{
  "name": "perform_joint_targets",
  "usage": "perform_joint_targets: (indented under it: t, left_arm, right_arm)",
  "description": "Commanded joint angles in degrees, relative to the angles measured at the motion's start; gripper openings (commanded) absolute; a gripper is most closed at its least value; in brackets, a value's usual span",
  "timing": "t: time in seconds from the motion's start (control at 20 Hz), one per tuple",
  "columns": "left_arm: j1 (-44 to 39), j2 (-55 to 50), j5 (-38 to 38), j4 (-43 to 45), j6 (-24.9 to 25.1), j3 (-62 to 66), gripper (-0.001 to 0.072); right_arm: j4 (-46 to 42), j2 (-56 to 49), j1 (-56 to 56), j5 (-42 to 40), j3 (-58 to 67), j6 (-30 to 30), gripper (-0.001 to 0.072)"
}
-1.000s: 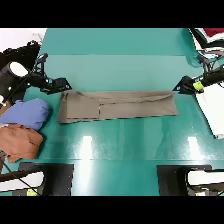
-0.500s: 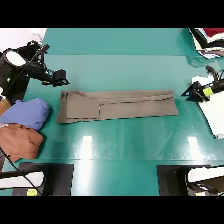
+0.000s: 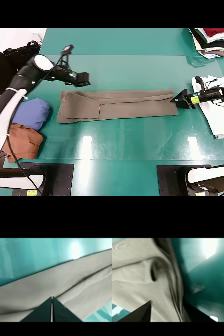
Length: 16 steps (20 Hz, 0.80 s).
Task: Fold the shirts.
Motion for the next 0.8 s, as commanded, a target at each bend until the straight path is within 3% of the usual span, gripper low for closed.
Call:
perform_joint_targets:
  t: [0.0, 0.05, 0.2, 0.35, 0.5, 0.75]
  left_arm:
    - [-6.36, -3.67, 4.46, -0.48, -1.66, 0.37, 0.0026]
    - [-7.89, -4.96, 4.87, -0.87, -1.66, 0.98, 0.0026]
    - [-12.0, -9.49, 4.59, -1.7, -1.66, 4.52, 0.0026]
    - [-14.71, -13.09, 4.55, -1.64, -1.73, 7.65, 0.0026]
    - [-15.63, -16.2, 4.96, -1.81, -4.52, 8.57, 0.0026]
    - [-15.74, -18.4, 6.58, -5.01, -4.46, 8.59, 0.0026]
  right_arm:
    - [0.0, -0.13, 2.95, -2.29, -0.66, -1.81, 0.0197]
    - [0.02, -0.11, 3.45, -1.75, 0.02, -2.45, 0.001]
    - [1.38, 0.07, 4.35, 5.53, 6.6, -3.1, 0.0013]
    - [8.0, 3.32, 5.49, 11.17, 15.13, -2.99, 0.0013]
    - [12.96, 8.55, 8.79, 10.84, 21.94, -2.58, 0.0013]
    - [13.79, 10.69, 19.23, 9.35, 32.46, 0.28, 0.0013]
